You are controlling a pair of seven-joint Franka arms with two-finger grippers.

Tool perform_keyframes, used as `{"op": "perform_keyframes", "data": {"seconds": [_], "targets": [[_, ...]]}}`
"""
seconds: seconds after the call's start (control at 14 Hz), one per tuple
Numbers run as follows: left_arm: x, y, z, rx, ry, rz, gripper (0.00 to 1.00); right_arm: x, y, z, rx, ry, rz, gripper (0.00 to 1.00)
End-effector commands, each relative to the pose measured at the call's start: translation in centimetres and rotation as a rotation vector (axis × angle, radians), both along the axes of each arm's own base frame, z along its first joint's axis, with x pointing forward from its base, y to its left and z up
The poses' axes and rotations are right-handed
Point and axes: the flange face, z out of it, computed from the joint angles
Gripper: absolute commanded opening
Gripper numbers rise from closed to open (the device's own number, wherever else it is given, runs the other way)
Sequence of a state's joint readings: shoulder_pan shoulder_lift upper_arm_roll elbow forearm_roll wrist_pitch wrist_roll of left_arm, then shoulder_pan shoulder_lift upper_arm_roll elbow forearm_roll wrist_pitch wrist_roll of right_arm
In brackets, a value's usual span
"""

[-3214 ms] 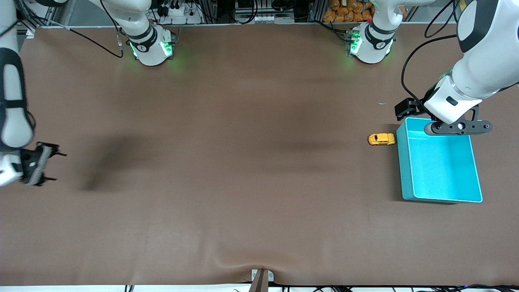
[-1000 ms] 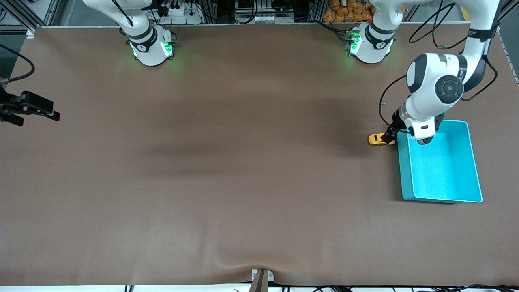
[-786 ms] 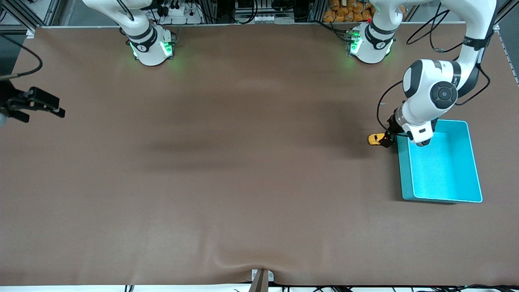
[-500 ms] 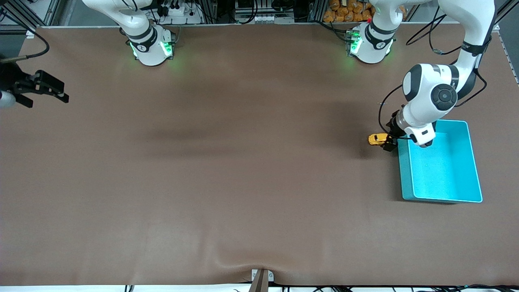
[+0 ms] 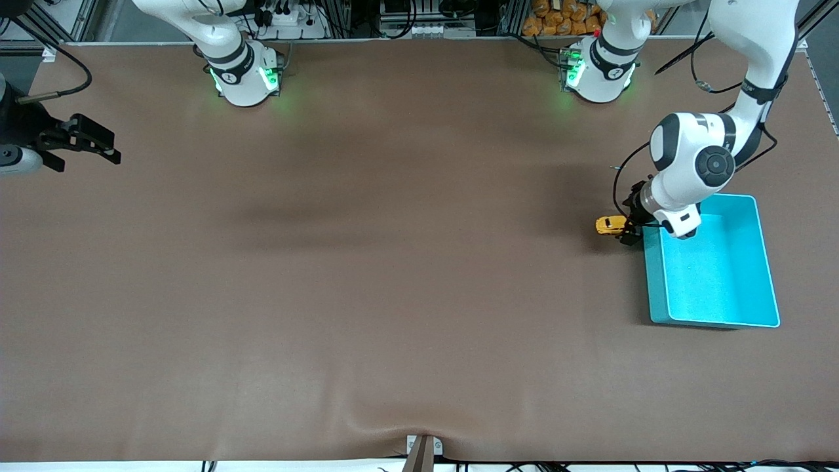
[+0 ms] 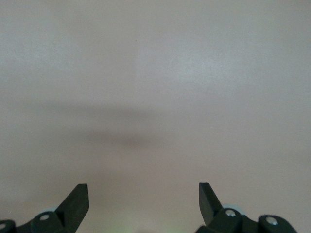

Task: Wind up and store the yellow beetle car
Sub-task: 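Close the left gripper on the yellow car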

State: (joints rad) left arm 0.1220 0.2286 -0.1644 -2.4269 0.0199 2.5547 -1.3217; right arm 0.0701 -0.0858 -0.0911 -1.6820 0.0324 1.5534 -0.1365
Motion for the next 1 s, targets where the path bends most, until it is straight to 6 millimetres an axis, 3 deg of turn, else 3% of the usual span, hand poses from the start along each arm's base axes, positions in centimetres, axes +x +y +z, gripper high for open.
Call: {"op": "perform_keyframes", "data": {"seconds": [0.0, 0.36, 0.43, 0.5, 0.57, 0.93], "targets": [[0.0, -0.2, -0.6, 0.002, -0.018, 0.005, 1.00, -0.6, 0.0, 0.2, -0.014, -0.013, -0.002, 1.00], [0.0, -0.4, -2.5, -0.008, -0.028, 0.006, 1.00, -0.2, 0.0, -0.3, -0.015, -0.011, -0.003, 1.00], [0.0, -0.4, -2.6, -0.008, -0.028, 0.006, 0.65, 0.0, -0.1, -0.5, -0.015, -0.015, -0.005, 1.00], [0.0, -0.3, -2.6, -0.007, -0.028, 0.007, 0.23, 0.0, 0.1, -0.5, -0.015, -0.015, -0.001, 1.00], [0.0, -0.2, -2.5, -0.007, -0.029, 0.008, 0.00, 0.1, 0.2, -0.6, -0.015, -0.013, 0.001, 1.00], [0.5, -1.2, -1.4, -0.006, -0.054, -0.015, 0.00, 0.7, 0.0, -1.1, -0.018, -0.007, -0.004, 1.00]]}}
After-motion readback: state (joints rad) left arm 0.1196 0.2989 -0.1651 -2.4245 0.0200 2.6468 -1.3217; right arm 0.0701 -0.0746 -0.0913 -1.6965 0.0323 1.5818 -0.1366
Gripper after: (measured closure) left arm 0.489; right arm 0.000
